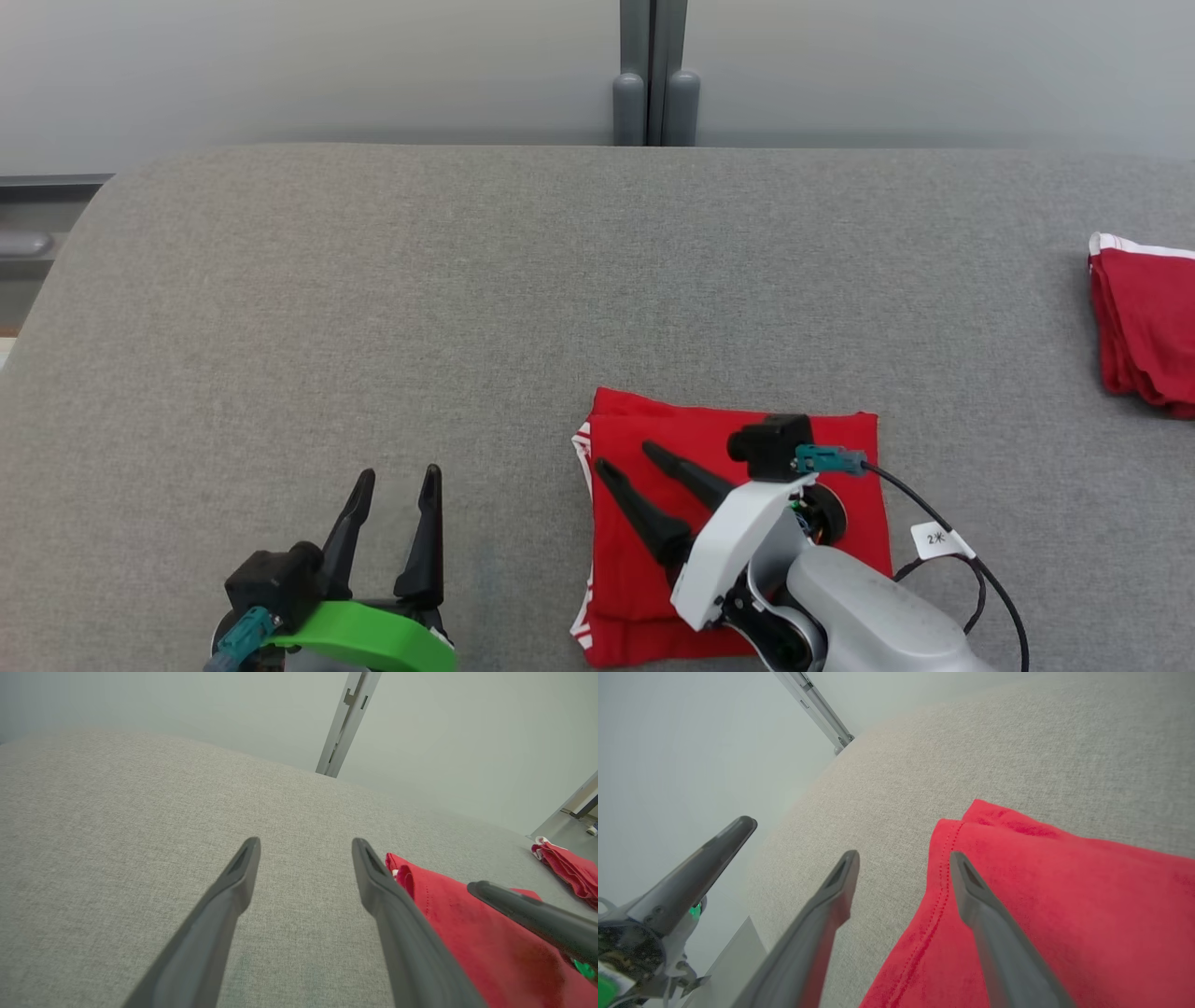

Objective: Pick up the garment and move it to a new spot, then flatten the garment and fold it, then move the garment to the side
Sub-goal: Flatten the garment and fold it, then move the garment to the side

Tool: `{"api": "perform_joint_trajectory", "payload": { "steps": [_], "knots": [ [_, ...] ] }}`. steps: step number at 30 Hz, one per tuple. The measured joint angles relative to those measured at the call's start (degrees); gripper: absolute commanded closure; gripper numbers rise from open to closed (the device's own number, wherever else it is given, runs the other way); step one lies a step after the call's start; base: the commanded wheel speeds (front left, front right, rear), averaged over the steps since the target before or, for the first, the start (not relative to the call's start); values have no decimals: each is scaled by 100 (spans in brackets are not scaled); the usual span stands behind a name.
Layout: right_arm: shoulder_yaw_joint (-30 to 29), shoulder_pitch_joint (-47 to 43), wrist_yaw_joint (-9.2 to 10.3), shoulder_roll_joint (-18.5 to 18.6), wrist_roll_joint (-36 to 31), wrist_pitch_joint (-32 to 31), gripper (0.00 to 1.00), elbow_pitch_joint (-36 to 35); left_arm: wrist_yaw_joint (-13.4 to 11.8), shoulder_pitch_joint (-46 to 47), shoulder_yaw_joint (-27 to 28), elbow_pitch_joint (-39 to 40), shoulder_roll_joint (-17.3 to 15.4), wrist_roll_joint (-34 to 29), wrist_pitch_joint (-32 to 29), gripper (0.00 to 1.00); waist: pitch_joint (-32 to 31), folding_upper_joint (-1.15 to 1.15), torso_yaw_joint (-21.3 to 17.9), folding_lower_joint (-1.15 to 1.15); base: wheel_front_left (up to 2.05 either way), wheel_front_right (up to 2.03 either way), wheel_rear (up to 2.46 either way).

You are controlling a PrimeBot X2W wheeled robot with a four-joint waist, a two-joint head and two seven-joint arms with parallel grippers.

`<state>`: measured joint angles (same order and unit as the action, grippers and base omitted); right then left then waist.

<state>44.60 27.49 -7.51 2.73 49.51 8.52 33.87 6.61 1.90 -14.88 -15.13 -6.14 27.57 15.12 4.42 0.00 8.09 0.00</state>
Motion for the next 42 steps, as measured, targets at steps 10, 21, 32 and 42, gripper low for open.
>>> {"api": "perform_joint_trajectory", "payload": {
  "steps": [10,21,32,42],
  "knots": [
    [-818,456,0,4,-1193,599,0,687,40,144,-67,29,156,-276,0,0,-73,0,-236,0,0,0,0],
    [-3184,-510,0,7,-3059,648,0,-298,-4,81,229,53,230,-466,0,0,-432,0,-557,0,0,0,0],
    [-4281,-2067,0,8,-3684,648,0,-1726,-8,-373,734,203,287,-656,0,0,-583,0,-790,0,0,0,0],
    [-4389,-2498,0,8,-3852,648,0,-1939,-5,-633,913,234,314,-727,0,0,-587,0,-854,0,0,0,0]
  ]
}}
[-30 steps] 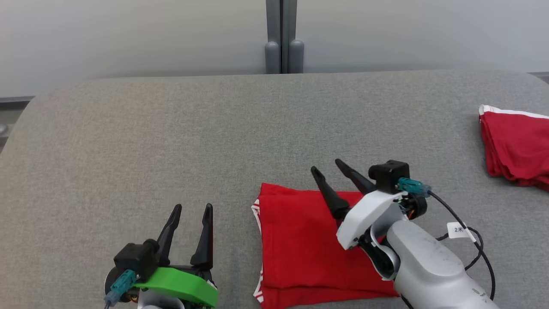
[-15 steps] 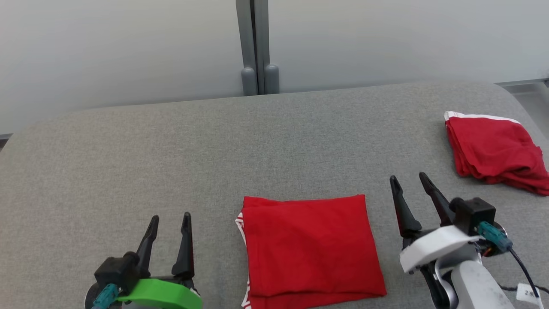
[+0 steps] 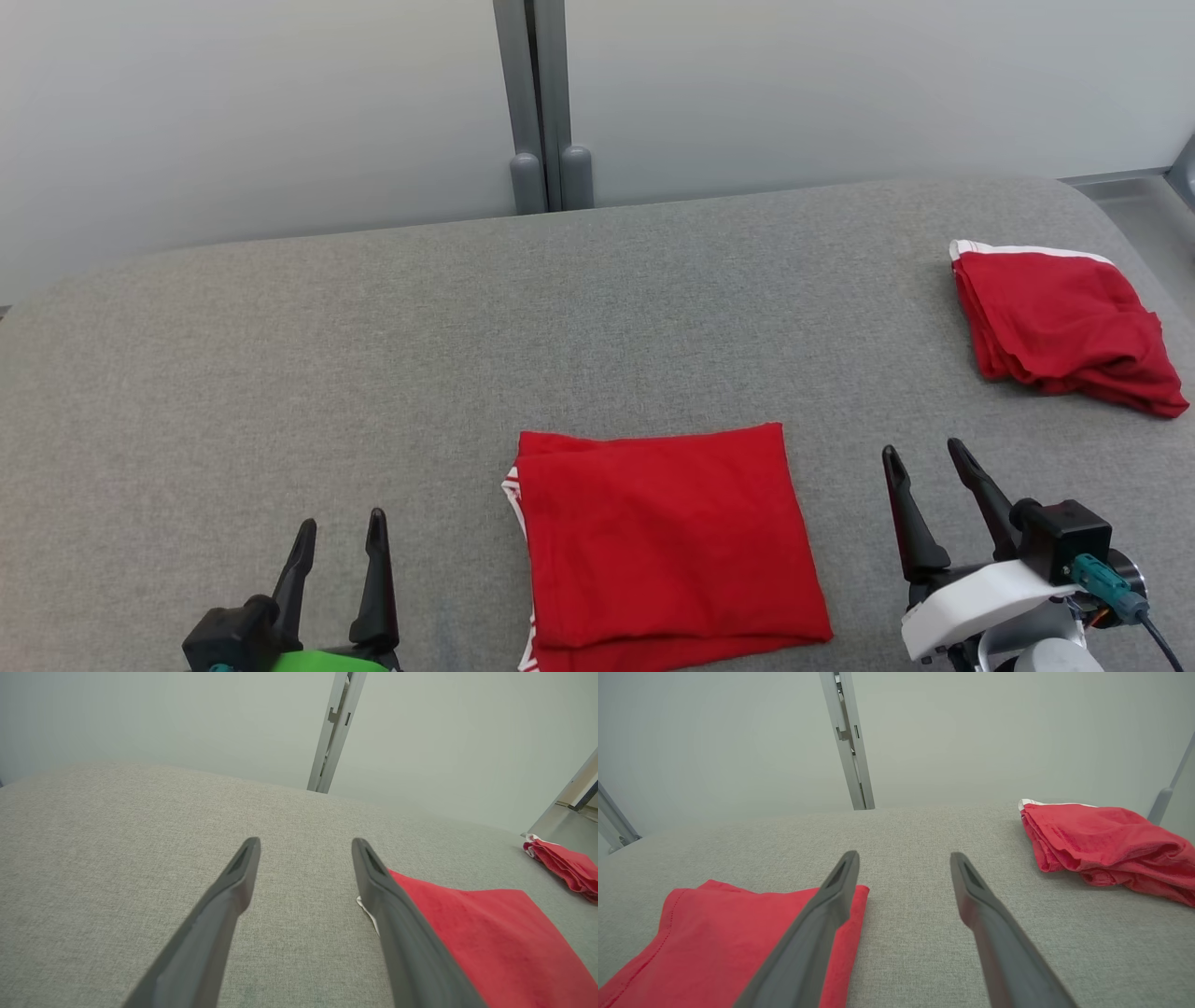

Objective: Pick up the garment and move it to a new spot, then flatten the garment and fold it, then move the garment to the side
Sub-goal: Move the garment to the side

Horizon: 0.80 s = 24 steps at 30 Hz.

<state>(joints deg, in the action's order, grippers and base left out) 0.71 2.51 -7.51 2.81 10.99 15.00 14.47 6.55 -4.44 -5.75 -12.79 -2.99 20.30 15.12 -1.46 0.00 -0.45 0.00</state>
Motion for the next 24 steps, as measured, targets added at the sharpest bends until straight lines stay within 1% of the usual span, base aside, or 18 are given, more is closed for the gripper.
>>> {"api": "perform_joint_trajectory", "payload": {
  "steps": [19,22,24],
  "knots": [
    [3,30,0,0,-42,0,0,90,43,-21,4,44,8,-68,0,0,32,0,72,0,0,0,0],
    [32,119,0,1,-203,-5,0,288,44,-19,-10,42,8,-68,0,0,53,0,102,0,0,0,0],
    [74,222,0,1,-301,-157,0,428,44,-15,-10,30,9,-68,0,0,68,0,129,0,0,0,0]
  ]
}}
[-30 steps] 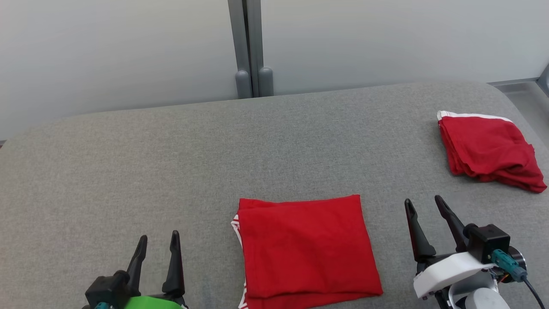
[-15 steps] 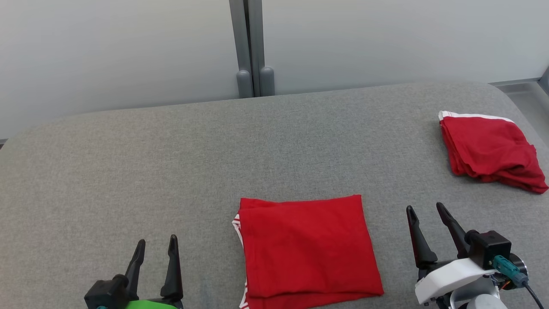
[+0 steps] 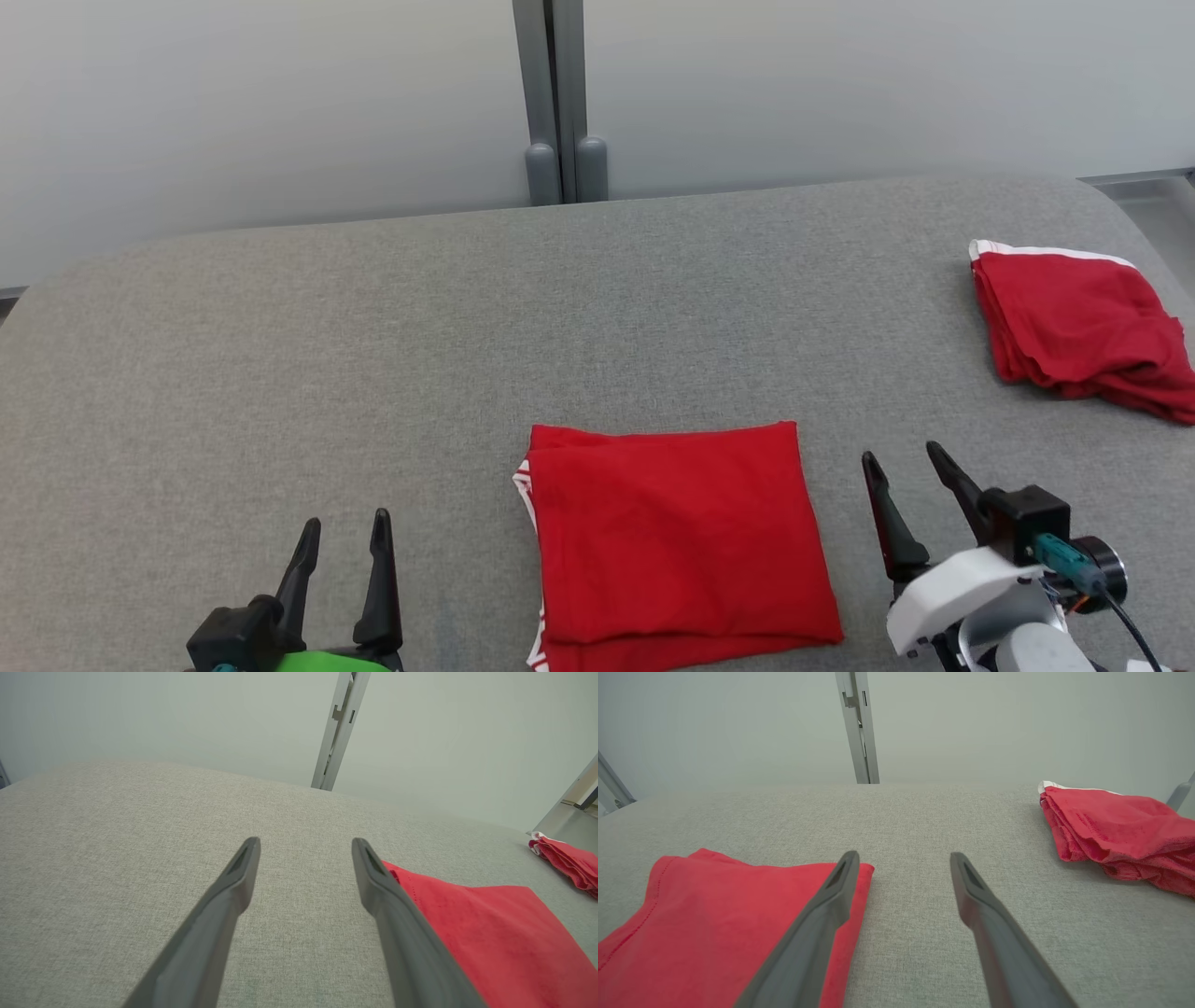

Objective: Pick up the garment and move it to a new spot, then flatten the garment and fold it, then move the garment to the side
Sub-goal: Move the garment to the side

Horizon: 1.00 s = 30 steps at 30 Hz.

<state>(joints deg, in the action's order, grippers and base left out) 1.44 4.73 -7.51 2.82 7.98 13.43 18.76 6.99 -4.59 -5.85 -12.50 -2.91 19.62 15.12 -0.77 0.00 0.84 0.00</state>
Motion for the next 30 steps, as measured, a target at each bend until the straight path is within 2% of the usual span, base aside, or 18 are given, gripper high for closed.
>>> {"api": "perform_joint_trajectory", "payload": {
  "steps": [6,13,19,27,28,29,30],
  "knots": [
    [123,377,0,0,-326,-778,0,232,1,16,-35,-59,1,0,0,0,48,0,155,0,0,0,0],
    [324,539,0,-3,-315,-1634,0,528,1,60,-114,-113,2,1,0,0,145,0,441,0,0,0,0],
    [294,537,0,18,-342,-1952,0,895,-1,92,-127,-143,2,46,0,0,253,0,719,0,0,0,0],
    [264,642,1,16,-253,-2057,0,1290,-2,101,-135,-142,2,46,0,0,401,0,995,0,0,0,0],
    [281,660,1,21,-252,-2057,22,1304,-2,101,-132,-138,2,46,0,0,417,0,1004,0,0,0,0],
    [305,684,1,24,-245,-2056,60,1325,-2,102,-132,-136,2,46,0,0,435,0,1009,0,0,0,0],
    [345,717,2,24,-241,-2054,83,1343,-2,102,-135,-134,2,46,0,0,448,0,1001,0,0,0,0]
  ]
}}
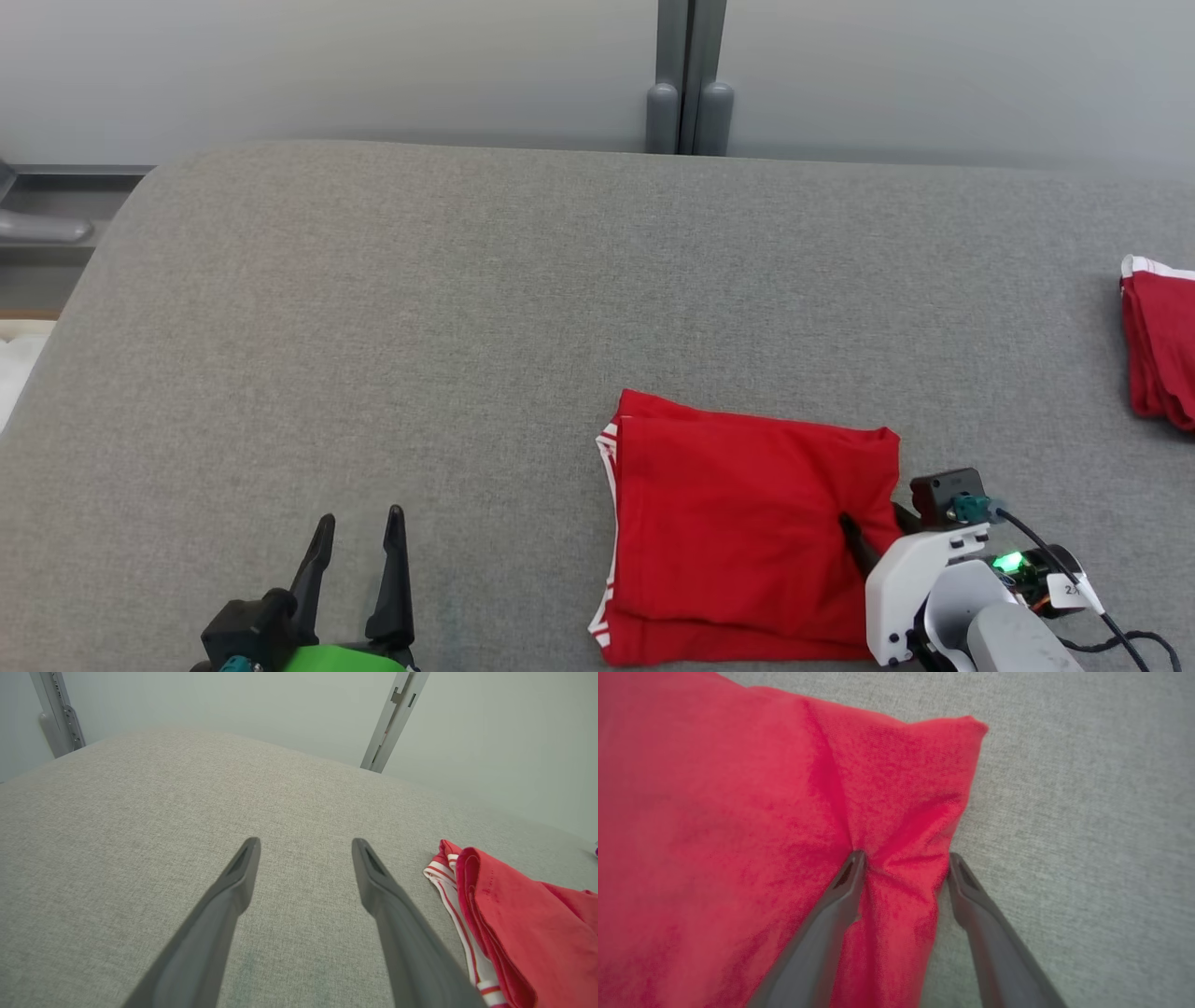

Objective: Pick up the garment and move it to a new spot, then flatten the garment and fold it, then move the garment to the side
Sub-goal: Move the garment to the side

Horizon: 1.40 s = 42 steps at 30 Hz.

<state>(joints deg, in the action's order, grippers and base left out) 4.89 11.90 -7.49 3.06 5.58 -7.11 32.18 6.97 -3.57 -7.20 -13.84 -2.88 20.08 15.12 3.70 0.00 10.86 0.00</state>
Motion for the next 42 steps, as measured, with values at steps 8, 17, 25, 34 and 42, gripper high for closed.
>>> {"api": "perform_joint_trajectory", "payload": {
  "steps": [8,17,25,34,42],
  "knots": [
    [64,392,-5,-34,45,114,100,-2,-18,90,-75,56,0,2,0,0,84,0,-312,0,0,0,0],
    [-215,909,-4,368,44,108,100,-409,-16,444,-268,174,2,-125,0,0,304,0,-1100,0,0,0,0],
    [-398,1211,-4,619,104,102,100,-673,13,892,-347,172,-20,-366,0,0,633,0,-1993,0,0,0,0],
    [-420,1443,-4,688,202,186,100,-705,33,1120,-504,70,-154,-417,0,0,1055,0,-2876,0,0,0,0],
    [-349,1697,-4,676,252,236,100,-794,34,1134,-538,12,-181,-411,0,0,1344,0,-3119,0,0,0,0]
  ]
}}
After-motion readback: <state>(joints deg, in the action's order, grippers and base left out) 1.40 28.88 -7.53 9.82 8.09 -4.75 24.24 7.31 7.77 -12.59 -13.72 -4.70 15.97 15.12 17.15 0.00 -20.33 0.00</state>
